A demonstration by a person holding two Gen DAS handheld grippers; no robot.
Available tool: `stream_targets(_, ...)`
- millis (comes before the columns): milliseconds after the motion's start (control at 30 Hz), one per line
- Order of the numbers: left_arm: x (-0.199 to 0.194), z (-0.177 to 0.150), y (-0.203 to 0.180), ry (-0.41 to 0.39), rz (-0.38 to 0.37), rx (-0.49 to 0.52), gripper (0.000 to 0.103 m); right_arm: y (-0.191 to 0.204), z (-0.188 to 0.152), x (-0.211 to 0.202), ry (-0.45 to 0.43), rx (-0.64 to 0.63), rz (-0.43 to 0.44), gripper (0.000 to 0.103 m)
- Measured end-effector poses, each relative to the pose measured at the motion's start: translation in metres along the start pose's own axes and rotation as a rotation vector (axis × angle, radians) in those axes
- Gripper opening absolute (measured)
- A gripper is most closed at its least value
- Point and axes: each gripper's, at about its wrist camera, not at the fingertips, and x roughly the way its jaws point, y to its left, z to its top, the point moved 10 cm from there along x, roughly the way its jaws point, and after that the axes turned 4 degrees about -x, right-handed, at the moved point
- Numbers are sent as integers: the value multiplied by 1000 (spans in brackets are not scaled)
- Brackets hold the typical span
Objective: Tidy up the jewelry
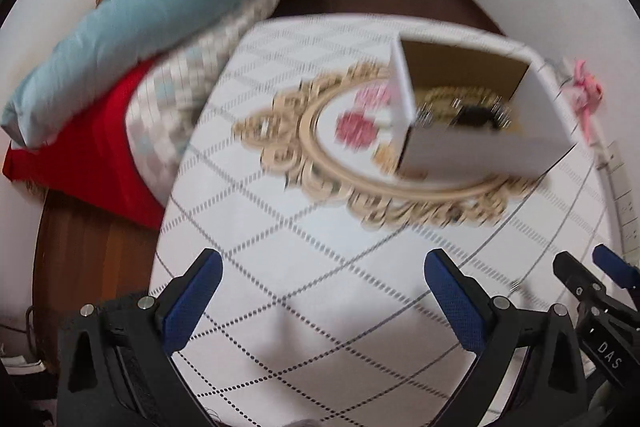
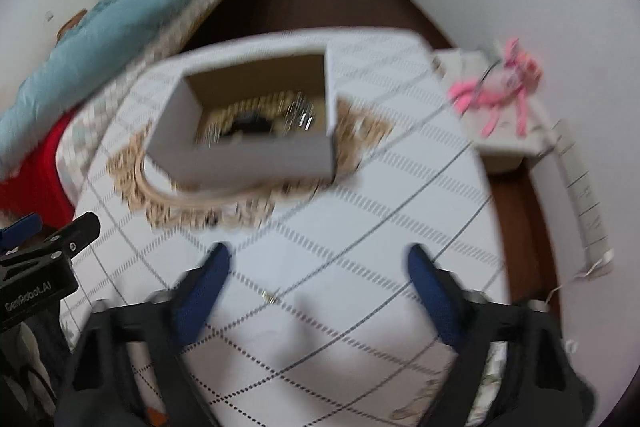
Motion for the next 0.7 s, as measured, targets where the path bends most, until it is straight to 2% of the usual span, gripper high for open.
stream_targets(167, 24, -23, 9, 59, 24, 5, 103, 22, -28, 31, 33, -24, 39, 68)
stream_targets(267, 32, -32, 10, 79, 26, 10, 103, 30, -36, 42, 42, -48, 34, 56)
stream_targets(367, 37, -35, 11, 88, 29, 16, 103, 34, -38, 47, 22, -84, 6, 33)
stream_targets(433, 40, -33, 10, 92, 23, 17, 103, 35, -37, 47, 3, -107, -14, 13)
stream_targets(467, 40, -31, 8, 91, 21, 17, 103, 35, -37, 47, -1, -112, -13, 13)
stream_targets(533, 41, -26, 2, 84, 5, 20, 103, 34, -34, 45, -17, -99, 4, 2)
stream_targets(700, 43, -8, -37, 67, -105, 18, 103, 3, -20, 36, -48, 8, 6, 2)
